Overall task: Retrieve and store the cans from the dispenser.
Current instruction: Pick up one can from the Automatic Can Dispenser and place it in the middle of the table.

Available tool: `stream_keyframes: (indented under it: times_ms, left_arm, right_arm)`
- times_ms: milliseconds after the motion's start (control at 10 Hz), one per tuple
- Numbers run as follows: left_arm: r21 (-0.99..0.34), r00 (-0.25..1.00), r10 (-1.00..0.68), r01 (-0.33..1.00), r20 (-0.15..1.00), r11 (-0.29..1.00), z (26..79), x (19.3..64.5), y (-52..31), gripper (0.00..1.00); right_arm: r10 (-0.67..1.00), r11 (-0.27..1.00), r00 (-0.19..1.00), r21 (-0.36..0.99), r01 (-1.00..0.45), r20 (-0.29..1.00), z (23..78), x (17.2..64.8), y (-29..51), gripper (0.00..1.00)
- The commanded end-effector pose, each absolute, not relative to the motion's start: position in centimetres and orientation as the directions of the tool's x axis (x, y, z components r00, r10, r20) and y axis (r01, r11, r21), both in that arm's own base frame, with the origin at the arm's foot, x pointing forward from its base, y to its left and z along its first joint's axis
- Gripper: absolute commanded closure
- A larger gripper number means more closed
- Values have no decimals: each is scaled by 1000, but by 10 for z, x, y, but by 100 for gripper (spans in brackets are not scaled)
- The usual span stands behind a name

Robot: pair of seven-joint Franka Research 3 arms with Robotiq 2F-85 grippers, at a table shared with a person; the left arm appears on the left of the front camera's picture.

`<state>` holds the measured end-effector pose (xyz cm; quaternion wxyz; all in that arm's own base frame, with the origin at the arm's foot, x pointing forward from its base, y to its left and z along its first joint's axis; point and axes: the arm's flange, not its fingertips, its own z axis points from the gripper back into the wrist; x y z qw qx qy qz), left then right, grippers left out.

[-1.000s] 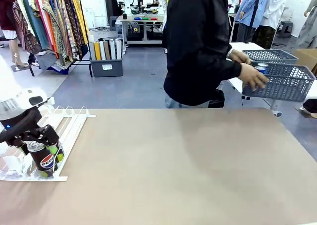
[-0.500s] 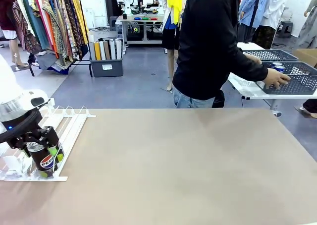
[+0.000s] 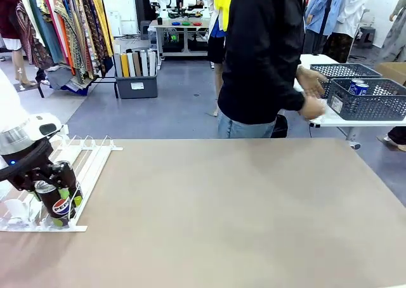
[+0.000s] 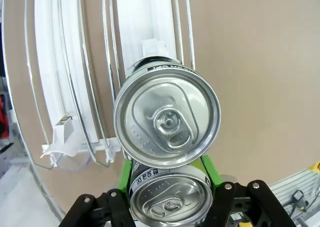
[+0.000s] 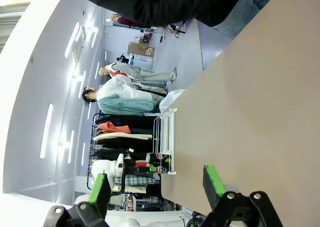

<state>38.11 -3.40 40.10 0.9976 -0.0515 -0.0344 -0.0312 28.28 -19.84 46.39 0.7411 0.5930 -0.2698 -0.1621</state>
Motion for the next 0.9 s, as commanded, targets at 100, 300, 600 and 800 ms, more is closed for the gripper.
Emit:
stream_keyframes:
  times_ms: [100,300,600,800]
  left_arm:
    - [-84,994,-47,55,101,995,412,371,-35,100]
    - [-86,991,-38,49,126,995,462,362,-37,100]
    - [-125,981,-36,61,189,990,552,327,-45,100]
    - [-201,977,-37,80,208,976,585,306,-45,100]
  right_arm:
    - [-562,234,801,968,-86,207,467,282,-199,0]
    - [-562,234,801,968,-86,207,467,282,-199,0]
    - [-562,234,801,968,-86,207,467,282,-199,0]
    - [-562,234,801,968,-86,207,467,282,-199,0]
